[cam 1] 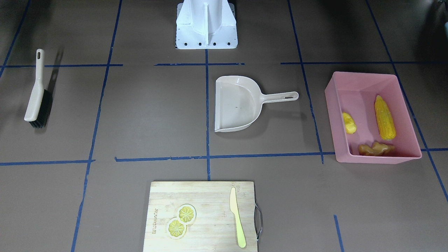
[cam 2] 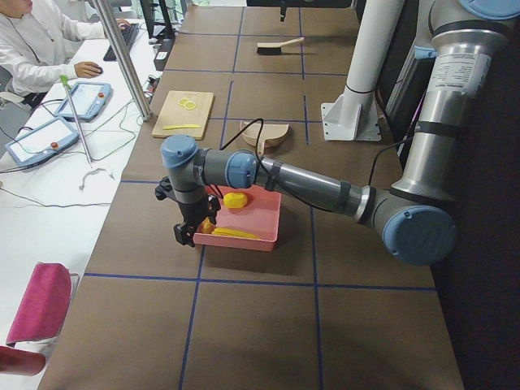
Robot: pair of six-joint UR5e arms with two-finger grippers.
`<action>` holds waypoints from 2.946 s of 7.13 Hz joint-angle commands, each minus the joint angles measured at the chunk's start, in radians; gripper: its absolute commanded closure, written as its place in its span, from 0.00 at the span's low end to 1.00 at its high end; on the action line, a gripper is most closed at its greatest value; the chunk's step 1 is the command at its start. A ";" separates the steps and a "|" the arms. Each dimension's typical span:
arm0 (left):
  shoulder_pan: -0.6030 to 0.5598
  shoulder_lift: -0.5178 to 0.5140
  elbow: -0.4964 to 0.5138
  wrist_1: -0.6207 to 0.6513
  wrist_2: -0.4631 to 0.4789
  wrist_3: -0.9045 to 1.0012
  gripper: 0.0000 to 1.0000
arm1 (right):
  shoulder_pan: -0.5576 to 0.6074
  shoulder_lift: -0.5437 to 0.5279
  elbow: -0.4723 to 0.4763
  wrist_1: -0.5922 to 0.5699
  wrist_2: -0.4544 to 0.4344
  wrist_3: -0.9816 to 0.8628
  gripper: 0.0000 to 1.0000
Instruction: Sweep and dump trash into bin
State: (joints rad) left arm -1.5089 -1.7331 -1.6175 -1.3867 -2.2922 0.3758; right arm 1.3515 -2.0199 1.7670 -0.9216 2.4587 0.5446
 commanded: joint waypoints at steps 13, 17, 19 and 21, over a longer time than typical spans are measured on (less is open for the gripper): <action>-0.059 0.147 0.054 -0.179 -0.098 -0.121 0.00 | 0.170 0.192 0.088 -0.546 -0.110 -0.459 0.00; -0.059 0.144 0.054 -0.175 -0.093 -0.117 0.00 | 0.161 0.191 0.085 -0.550 -0.112 -0.459 0.00; -0.059 0.138 0.057 -0.175 -0.090 -0.117 0.00 | 0.161 0.190 0.084 -0.550 -0.112 -0.459 0.00; -0.059 0.136 0.059 -0.175 -0.089 -0.117 0.00 | 0.161 0.190 0.083 -0.550 -0.112 -0.459 0.00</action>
State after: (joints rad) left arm -1.5677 -1.5955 -1.5587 -1.5616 -2.3815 0.2592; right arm 1.5125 -1.8297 1.8511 -1.4711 2.3470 0.0859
